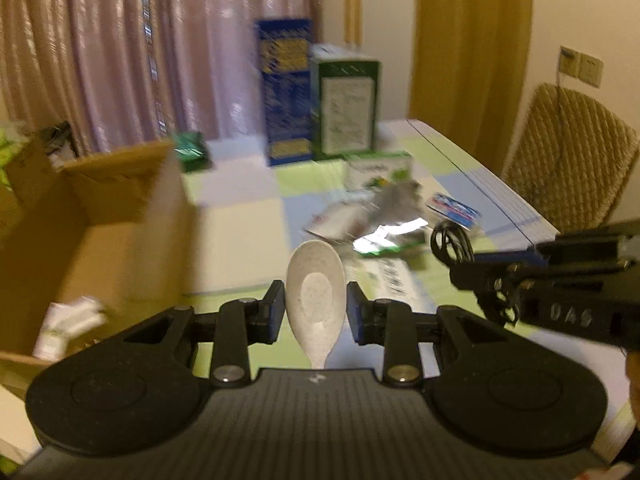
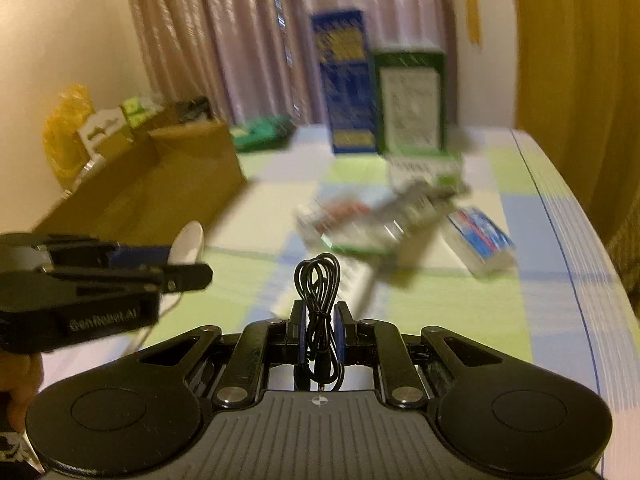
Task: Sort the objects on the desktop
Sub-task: 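Carry the spoon and black cable into the cardboard box and open both grippers, then return both tools from the cardboard box to the table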
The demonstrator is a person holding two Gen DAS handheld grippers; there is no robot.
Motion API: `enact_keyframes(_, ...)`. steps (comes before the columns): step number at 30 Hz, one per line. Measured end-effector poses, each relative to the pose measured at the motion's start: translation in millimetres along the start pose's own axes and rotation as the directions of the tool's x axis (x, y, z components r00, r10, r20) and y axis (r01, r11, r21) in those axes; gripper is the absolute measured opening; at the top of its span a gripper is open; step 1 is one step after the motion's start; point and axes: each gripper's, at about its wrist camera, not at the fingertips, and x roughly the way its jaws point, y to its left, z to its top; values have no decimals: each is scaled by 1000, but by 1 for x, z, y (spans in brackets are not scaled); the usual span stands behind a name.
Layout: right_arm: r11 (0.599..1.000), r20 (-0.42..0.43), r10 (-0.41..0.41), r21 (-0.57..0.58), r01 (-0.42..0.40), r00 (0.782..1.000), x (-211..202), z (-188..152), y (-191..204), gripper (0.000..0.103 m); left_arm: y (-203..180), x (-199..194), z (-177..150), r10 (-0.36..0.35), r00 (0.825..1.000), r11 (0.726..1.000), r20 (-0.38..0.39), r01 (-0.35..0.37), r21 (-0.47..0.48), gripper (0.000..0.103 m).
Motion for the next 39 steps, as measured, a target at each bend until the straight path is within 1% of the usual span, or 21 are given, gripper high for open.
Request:
enact_keyframes(5,995,69,90,-51,-87,994,-2,46,53,10,68,-37,23,79,996,996,31,-77,-40,27)
enact_keyframes(8,987,88,148,-83,-141,985,5,69,92,10,110,-51,32,142,989,989,36,-139,-56,27)
enact_keyframes(12,973,79,203,-126,-193,976,24,89,142,10,165,-54,37,199,980,976,24,-196,-92,27)
enact_keyframes(16,964,54,237,-134,-228,970,53,101,178,10,204,-47,36,205,979,970,12,-202,-133,27)
enact_keyframes(22,961,27,248,-136,-242,968,91,105,208,10,227,-30,28,189,982,971,9,-185,-153,27)
enact_keyframes(29,963,0,239,-125,-237,971,117,101,217,10,238,-3,28,145,989,970,-2,-142,-197,28)
enact_keyframes(32,965,-6,238,-115,-237,971,125,99,219,10,245,0,27,151,989,963,4,-146,-225,36)
enact_keyframes(37,962,-13,253,-104,-253,967,132,97,217,10,252,-6,16,174,985,955,6,-167,-244,36)
enact_keyframes(39,963,-8,248,-111,-247,969,133,97,217,11,254,-13,12,185,983,951,7,-177,-254,36)
